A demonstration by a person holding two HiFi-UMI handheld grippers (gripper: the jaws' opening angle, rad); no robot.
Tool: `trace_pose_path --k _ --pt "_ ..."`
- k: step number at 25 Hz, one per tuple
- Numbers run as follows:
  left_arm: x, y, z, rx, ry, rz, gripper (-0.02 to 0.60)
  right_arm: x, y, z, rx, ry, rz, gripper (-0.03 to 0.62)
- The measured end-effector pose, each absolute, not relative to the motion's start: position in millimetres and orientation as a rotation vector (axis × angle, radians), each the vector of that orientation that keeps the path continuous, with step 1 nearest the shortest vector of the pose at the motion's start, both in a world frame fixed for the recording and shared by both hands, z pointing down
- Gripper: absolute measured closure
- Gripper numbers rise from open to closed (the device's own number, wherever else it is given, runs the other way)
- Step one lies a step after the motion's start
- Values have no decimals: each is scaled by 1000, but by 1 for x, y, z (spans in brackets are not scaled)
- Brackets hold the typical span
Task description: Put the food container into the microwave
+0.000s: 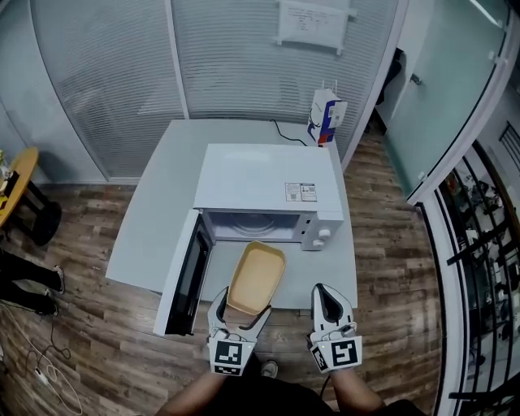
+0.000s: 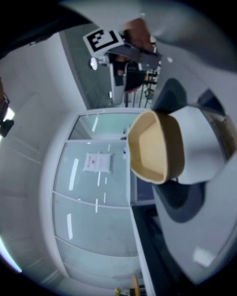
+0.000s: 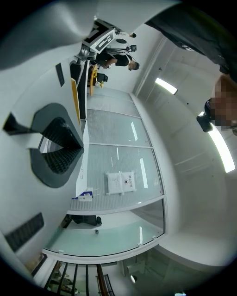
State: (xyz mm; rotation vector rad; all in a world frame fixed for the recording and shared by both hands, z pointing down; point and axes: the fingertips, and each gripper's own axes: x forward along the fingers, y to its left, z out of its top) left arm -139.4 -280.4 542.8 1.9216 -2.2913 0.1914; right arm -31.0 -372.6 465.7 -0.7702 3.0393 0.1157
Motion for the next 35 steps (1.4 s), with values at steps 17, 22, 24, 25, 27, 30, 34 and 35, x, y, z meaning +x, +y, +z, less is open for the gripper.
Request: trace_pose_path --k 17,22,24,25,27,30,34,35 --pt "-215 -326 582 1854 -2256 204 130 -120 -395 483 -724 3124 113 595" --pt "-226 -340 597 1803 -2244 226 130 -133 -414 500 -699 3170 98 595" --pt "-231 -347 603 1771 -2252 229 130 -138 -422 508 -678 3190 83 595" --pt "-233 -351 607 1757 -2255 233 130 -141 -425 512 -664 3203 73 595" --pt "-237 -360 616 1727 -2264 243 130 -146 -430 524 -619 3238 54 595" --pt "-246 -371 627 1674 -2286 242 130 -154 -434 542 -545 3288 29 595" --pt "-260 -389 638 1629 -2311 232 130 -164 -445 559 -494 3323 -14 595" --pt "-263 -394 641 1616 -2323 237 130 -166 -449 563 -480 3333 -22 595"
